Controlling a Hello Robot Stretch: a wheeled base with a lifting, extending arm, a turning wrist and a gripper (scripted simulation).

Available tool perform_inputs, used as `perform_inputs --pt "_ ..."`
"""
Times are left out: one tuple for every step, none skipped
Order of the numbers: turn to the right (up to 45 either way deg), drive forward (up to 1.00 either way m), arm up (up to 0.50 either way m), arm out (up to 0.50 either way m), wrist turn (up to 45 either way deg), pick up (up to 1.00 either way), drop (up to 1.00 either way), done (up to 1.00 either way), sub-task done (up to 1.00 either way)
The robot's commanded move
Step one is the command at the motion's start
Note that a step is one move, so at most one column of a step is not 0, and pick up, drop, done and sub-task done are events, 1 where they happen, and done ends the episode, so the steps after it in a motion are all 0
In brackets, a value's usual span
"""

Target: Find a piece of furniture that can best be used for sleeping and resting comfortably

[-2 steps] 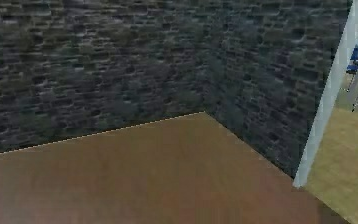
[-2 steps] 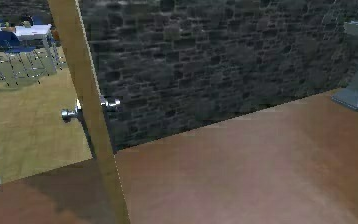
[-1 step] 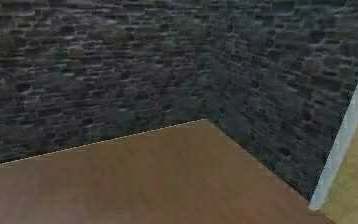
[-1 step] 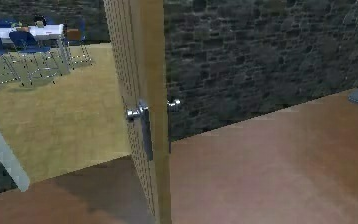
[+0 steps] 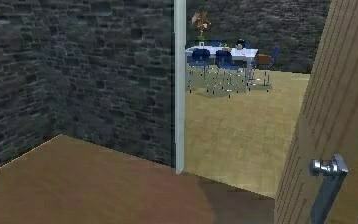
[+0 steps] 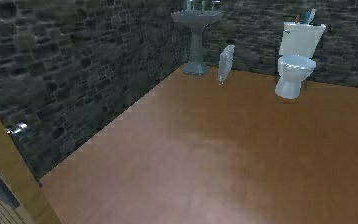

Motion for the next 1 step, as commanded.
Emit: perform_inputs --pt "0.0 0.55 0.00 0.00 0.0 0.00 0.00 0.00 0.00"
